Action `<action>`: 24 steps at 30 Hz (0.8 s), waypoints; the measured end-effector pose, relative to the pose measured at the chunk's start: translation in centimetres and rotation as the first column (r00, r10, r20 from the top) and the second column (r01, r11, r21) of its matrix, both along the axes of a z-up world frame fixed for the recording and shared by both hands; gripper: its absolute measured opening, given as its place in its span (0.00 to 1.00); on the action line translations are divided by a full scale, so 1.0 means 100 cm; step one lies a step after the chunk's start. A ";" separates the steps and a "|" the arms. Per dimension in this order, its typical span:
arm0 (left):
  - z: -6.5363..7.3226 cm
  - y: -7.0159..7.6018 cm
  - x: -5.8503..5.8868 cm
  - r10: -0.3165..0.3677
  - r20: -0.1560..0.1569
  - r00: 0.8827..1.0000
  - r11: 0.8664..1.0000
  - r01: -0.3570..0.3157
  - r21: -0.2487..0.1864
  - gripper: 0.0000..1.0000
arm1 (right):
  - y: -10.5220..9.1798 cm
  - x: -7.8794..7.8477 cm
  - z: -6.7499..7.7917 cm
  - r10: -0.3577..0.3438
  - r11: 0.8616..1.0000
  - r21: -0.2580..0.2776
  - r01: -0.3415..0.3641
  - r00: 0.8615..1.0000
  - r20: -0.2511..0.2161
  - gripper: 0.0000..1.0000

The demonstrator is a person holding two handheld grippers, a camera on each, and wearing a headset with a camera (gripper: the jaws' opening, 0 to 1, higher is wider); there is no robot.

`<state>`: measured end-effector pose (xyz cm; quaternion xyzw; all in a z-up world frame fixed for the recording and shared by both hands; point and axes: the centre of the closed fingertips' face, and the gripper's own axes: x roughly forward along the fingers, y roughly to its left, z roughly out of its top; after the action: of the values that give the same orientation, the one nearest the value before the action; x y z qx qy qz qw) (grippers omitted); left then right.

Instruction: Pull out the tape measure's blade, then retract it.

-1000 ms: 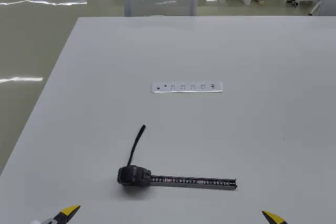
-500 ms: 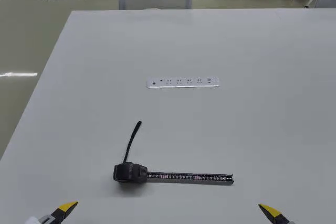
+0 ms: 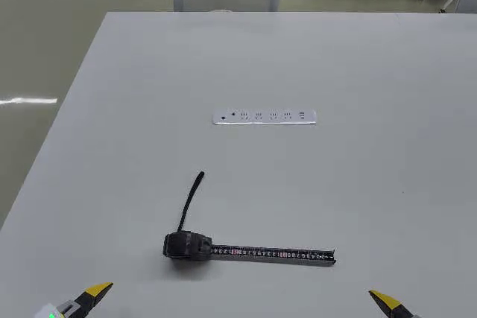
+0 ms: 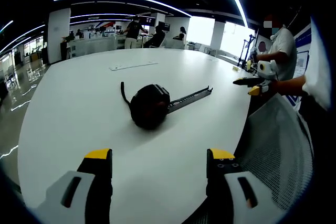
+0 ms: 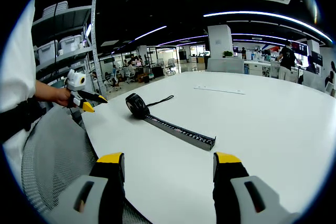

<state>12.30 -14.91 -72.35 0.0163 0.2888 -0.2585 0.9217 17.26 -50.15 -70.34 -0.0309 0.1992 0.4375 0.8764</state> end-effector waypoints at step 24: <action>-0.002 -0.012 0.025 -0.080 0.005 0.997 0.997 0.080 0.015 0.69 | 0.006 0.008 -0.005 0.051 0.999 -0.013 -0.051 0.999 -0.008 0.66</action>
<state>14.78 -16.13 -72.57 0.0352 0.2871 -0.2929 0.9114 18.07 -49.53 -70.85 -0.0400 0.2045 0.4586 0.8638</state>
